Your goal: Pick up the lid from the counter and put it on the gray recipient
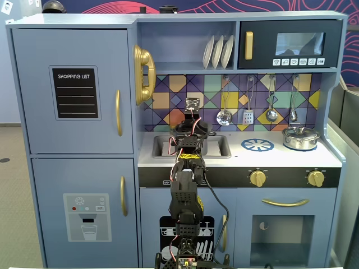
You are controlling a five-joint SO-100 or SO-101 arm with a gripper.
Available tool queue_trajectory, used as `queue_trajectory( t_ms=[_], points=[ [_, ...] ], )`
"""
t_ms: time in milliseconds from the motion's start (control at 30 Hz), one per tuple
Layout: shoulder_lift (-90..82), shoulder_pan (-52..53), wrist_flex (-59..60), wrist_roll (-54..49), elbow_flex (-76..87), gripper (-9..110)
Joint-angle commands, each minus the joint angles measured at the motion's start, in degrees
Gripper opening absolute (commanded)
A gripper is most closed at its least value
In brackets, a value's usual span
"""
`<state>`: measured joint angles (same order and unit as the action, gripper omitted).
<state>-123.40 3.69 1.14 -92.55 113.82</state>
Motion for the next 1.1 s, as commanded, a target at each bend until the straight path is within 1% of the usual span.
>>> queue_trajectory(
  t_ms=[0,500,567,667,733,833,933,1067],
  points=[
    [0.9,-1.8,-2.6,-0.7,-2.1,0],
    [3.6,-2.7,-4.4,-2.9,-1.3,0],
    [2.5,-2.2,-2.9,-3.1,-0.7,2],
    [0.2,-1.4,0.6,-3.0,0.4,9],
    [-2.2,-1.1,4.4,-2.4,0.6,15],
    [-7.0,-0.7,12.3,-1.7,0.6,20],
    [-14.0,-0.8,23.0,-0.2,0.5,19],
    [-26.1,-0.9,45.5,1.7,0.0,15]
  ],
)
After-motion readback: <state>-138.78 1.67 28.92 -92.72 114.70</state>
